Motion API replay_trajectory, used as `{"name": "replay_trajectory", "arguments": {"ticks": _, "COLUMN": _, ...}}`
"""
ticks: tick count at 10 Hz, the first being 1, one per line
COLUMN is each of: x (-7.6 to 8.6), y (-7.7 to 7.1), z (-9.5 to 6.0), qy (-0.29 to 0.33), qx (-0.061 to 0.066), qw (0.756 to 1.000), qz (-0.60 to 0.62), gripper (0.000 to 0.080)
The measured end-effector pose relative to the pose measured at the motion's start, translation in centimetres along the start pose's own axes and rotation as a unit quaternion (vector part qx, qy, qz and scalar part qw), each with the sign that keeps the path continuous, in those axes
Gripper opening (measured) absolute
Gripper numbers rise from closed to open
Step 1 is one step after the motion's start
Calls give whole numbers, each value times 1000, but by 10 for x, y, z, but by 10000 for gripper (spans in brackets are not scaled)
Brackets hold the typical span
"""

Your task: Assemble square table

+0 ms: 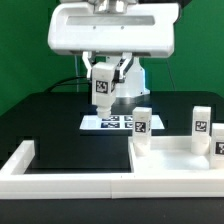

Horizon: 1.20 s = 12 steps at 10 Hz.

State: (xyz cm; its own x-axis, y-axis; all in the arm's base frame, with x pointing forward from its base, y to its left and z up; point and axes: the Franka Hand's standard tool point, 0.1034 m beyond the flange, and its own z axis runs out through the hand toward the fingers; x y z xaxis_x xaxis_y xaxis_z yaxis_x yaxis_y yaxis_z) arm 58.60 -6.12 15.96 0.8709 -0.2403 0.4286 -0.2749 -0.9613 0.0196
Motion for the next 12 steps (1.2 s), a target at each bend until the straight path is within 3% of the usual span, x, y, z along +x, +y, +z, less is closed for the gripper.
{"name": "replay_trajectory", "arguments": {"ticks": 4, "x": -1, "y": -2, "z": 1, "qy": -1, "qx": 1, "qw": 1000, "qz": -1, "gripper": 291}}
{"name": "replay_trajectory", "arguments": {"ticks": 6, "x": -1, "y": -25, "z": -1, "qy": 12, "qx": 15, "qw": 1000, "qz": -5, "gripper": 291}}
{"name": "replay_trajectory", "arguments": {"ticks": 8, "x": 1, "y": -38, "z": -2, "qy": 31, "qx": 26, "qw": 999, "qz": 11, "gripper": 291}}
{"name": "replay_trajectory", "arguments": {"ticks": 12, "x": 1, "y": -36, "z": -2, "qy": 30, "qx": 25, "qw": 999, "qz": 10, "gripper": 291}}
